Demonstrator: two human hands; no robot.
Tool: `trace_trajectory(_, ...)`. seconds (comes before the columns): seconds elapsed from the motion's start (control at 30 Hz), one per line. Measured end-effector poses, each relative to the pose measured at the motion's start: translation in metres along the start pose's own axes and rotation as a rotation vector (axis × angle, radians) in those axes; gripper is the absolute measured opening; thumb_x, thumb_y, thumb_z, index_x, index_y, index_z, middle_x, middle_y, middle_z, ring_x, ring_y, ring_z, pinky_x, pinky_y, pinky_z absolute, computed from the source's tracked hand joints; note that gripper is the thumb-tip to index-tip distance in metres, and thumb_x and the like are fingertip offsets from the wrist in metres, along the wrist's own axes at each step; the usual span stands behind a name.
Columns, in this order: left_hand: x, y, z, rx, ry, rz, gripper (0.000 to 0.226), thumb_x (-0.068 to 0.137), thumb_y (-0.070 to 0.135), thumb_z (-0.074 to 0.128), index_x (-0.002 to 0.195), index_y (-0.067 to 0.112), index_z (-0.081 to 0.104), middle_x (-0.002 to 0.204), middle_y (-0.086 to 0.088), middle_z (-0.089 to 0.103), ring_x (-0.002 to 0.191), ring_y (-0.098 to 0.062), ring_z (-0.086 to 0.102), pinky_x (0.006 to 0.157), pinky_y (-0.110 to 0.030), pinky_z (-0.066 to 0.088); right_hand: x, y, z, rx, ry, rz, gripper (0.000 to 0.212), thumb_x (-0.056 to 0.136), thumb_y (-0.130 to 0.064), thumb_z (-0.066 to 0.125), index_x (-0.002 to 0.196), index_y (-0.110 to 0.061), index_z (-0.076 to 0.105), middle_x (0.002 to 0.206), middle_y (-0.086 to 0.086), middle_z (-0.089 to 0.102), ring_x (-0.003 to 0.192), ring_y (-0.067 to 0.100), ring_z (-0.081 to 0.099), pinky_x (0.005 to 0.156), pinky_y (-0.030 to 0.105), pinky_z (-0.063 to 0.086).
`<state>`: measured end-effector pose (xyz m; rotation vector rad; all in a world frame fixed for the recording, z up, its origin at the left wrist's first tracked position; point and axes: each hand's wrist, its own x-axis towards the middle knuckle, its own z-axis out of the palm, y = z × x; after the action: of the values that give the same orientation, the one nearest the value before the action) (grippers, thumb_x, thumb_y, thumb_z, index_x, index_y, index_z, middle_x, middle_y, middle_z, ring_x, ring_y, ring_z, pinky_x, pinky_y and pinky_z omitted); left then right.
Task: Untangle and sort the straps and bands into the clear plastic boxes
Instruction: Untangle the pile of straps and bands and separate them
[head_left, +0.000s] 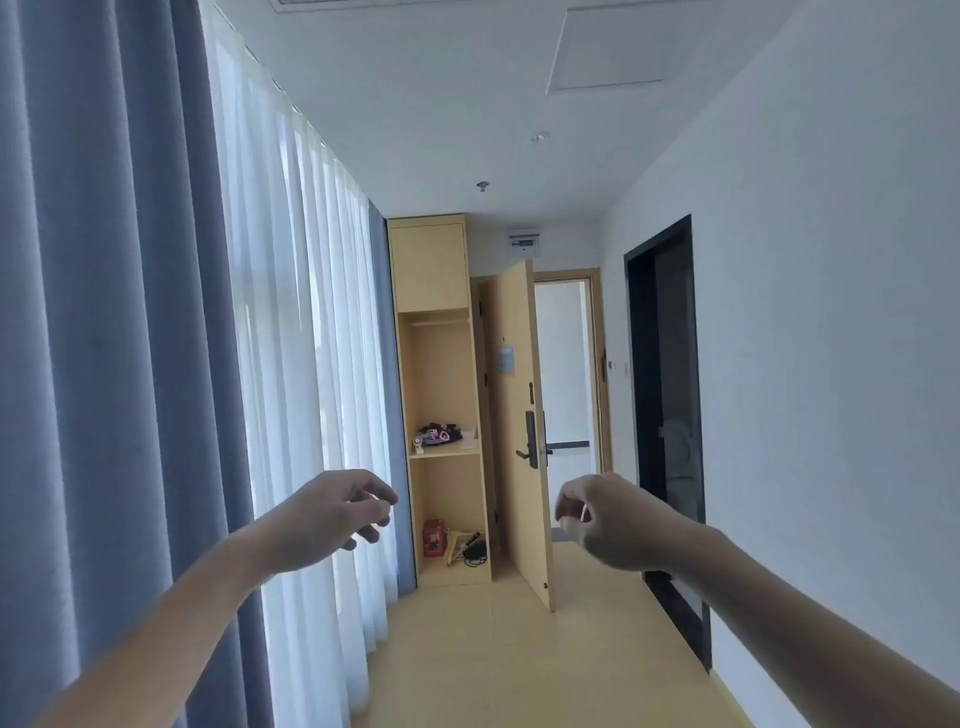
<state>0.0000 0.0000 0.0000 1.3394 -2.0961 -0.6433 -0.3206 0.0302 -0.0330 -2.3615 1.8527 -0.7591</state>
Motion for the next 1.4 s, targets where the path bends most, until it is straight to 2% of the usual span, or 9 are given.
trace_trajectory(0.17,0.032,-0.013,0.004,0.017,0.021,0.011,0.014,0.099,0.022,0.056,0.105,0.025,0.068,0.102,0.0,0.072,0.087,-0.008,0.071,0.088,-0.035,0.057,0.028,0.027,0.003,0.015,0.053,0.043,0.017,0.099,-0.02,0.057,0.108,-0.016,0.071,0.101,-0.004,0.07,0.091,0.012,0.066,0.085,0.031,0.059)
trace_trajectory(0.3,0.075,-0.024,0.023,-0.016,0.005,0.038,0.014,0.099,0.019,0.057,0.103,0.024,0.069,0.097,0.002,0.073,0.085,-0.008,0.071,0.086,-0.037,0.058,0.062,0.059,0.017,0.065,0.062,0.014,0.014,0.099,-0.019,0.059,0.105,-0.023,0.07,0.094,-0.013,0.069,0.089,0.006,0.065,0.078,0.015,0.055)
trace_trajectory(0.37,0.103,-0.028,0.036,-0.014,-0.011,0.046,0.014,0.1,0.019,0.057,0.104,0.023,0.069,0.097,0.001,0.073,0.087,-0.01,0.071,0.084,-0.034,0.058,0.084,0.079,0.021,0.091,0.048,0.011,0.013,0.099,-0.019,0.059,0.101,-0.027,0.069,0.091,-0.015,0.069,0.086,0.005,0.066,0.073,0.013,0.053)
trace_trajectory(0.67,0.259,-0.027,0.061,0.015,0.071,0.037,0.014,0.099,0.016,0.056,0.101,0.021,0.069,0.095,-0.004,0.074,0.087,-0.014,0.07,0.08,-0.033,0.056,0.209,0.169,-0.006,0.15,0.095,-0.045,0.013,0.098,-0.019,0.06,0.099,-0.021,0.072,0.086,-0.01,0.071,0.081,0.012,0.069,0.078,0.031,0.06)
trace_trajectory(0.8,0.309,-0.039,0.084,0.009,0.069,0.008,0.015,0.098,0.014,0.055,0.101,0.019,0.069,0.096,-0.003,0.073,0.085,-0.011,0.071,0.079,-0.031,0.056,0.261,0.198,-0.01,0.227,0.12,-0.077,0.013,0.099,-0.015,0.059,0.097,-0.019,0.072,0.084,-0.003,0.073,0.076,0.01,0.071,0.075,0.028,0.059)
trace_trajectory(1.1,0.405,-0.101,0.092,-0.037,0.099,-0.068,0.017,0.099,0.012,0.054,0.102,0.018,0.07,0.095,-0.002,0.073,0.083,-0.013,0.072,0.082,-0.035,0.057,0.369,0.229,0.067,0.394,0.066,-0.116,0.014,0.099,-0.014,0.059,0.096,-0.019,0.072,0.083,-0.002,0.074,0.077,0.014,0.071,0.077,0.033,0.06)
trace_trajectory(1.27,0.491,-0.16,0.081,0.011,-0.001,-0.077,0.014,0.099,0.019,0.056,0.108,0.021,0.066,0.103,-0.001,0.07,0.086,-0.011,0.072,0.083,-0.032,0.056,0.458,0.242,0.124,0.32,-0.024,-0.113,0.012,0.099,-0.02,0.06,0.097,-0.025,0.071,0.083,-0.005,0.073,0.077,0.01,0.07,0.078,0.034,0.059)
trace_trajectory(1.4,0.551,-0.193,0.053,0.061,-0.133,-0.124,0.024,0.099,0.028,0.057,0.123,0.024,0.058,0.116,0.005,0.061,0.096,-0.009,0.069,0.087,-0.03,0.055,0.524,0.251,0.143,0.297,-0.003,-0.063,0.012,0.098,-0.021,0.061,0.097,-0.029,0.07,0.081,-0.008,0.071,0.076,0.009,0.069,0.08,0.037,0.058)
